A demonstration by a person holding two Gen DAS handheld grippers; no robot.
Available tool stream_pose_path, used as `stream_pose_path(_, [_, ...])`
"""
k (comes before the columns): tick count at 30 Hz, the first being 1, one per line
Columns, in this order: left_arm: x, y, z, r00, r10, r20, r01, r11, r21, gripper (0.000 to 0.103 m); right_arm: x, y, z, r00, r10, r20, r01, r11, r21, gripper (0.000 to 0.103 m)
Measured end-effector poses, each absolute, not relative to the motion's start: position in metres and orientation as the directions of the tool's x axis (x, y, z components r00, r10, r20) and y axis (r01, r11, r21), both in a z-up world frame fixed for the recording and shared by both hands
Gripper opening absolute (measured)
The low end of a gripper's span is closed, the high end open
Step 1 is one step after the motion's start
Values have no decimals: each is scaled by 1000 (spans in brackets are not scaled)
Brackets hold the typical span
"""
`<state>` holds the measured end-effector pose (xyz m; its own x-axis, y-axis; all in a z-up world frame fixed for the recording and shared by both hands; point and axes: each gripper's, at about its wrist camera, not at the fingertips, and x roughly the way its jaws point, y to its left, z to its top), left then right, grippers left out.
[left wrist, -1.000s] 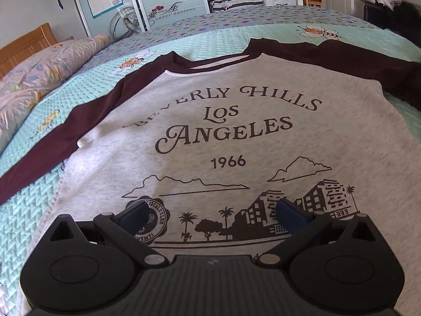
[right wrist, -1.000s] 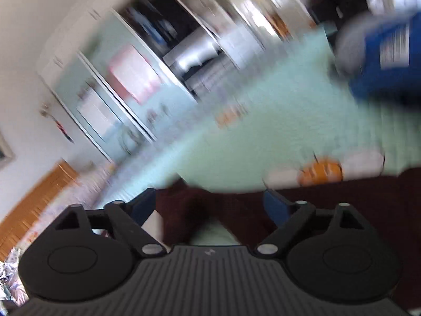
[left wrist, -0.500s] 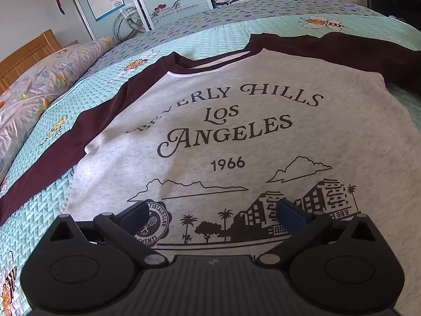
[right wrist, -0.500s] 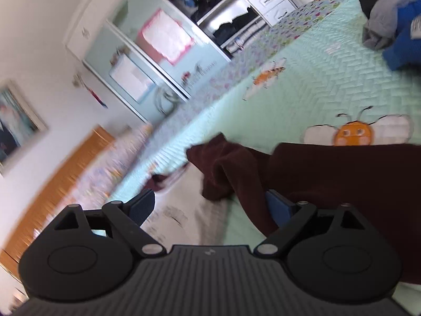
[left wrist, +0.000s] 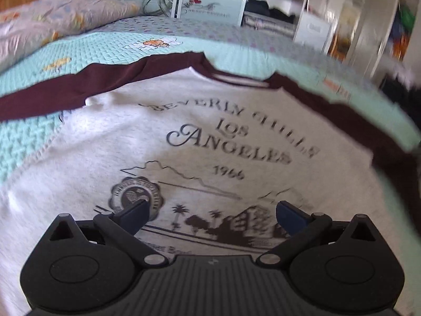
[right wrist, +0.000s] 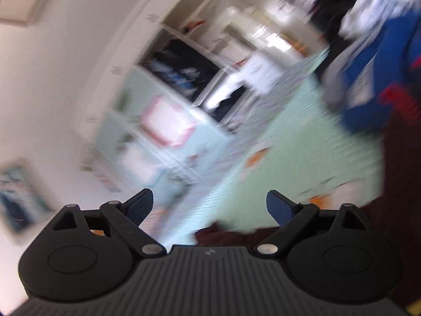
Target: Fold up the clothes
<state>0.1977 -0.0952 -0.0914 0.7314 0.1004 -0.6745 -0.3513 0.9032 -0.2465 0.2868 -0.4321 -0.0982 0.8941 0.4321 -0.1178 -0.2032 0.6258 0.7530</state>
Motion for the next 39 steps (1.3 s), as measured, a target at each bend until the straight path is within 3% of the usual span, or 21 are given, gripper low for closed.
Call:
stream_pose_path(2, [195,-96,-89,769,18,-639,-322,875,-363,102,284,-434,-96,899,376,-223,-109,687,719,94])
stream_pose_path(3, [197,-100,-89,781,-26,-624,-296,864,-407,102,281,-439,-97,892,389,-230,-98,664,741,94])
stream_pose_path(8, [227,-129,-109,797,-200,-570,-120,873,-473,102,258,-469,-87,872,472,-132,-158,526,836,95])
stream_pose_path(11, [225,-137,-127,868,-173,-466,-63,892,-447,102,240,-479,-88,874,463,-147,-132,519,845,99])
stream_pose_path(14, [222,-136,-130,881,-188,-433,-48,878,-477,102,220,-475,-100,858,461,-227,-78,552,830,99])
stream_pose_path(18, [218,-133,-134,894,-210,-397,-32,852,-523,102,205,-462,-115,844,342,-413,73,690,720,97])
stream_pose_path(22, [218,-137,-134,895,-206,-396,-31,856,-516,102,200,-453,-118,853,325,-409,70,705,705,98])
stream_pose_path(28, [220,-137,-134,896,-207,-393,-31,854,-519,102,214,-457,-131,904,326,-278,24,609,793,103])
stream_pose_path(33, [219,-129,-134,896,-212,-389,-28,849,-527,102,219,-453,-124,858,421,-293,27,533,846,103])
stream_pose_path(39, [218,-126,-133,896,-211,-391,-30,850,-527,102,216,-438,-115,807,383,-450,164,586,794,103])
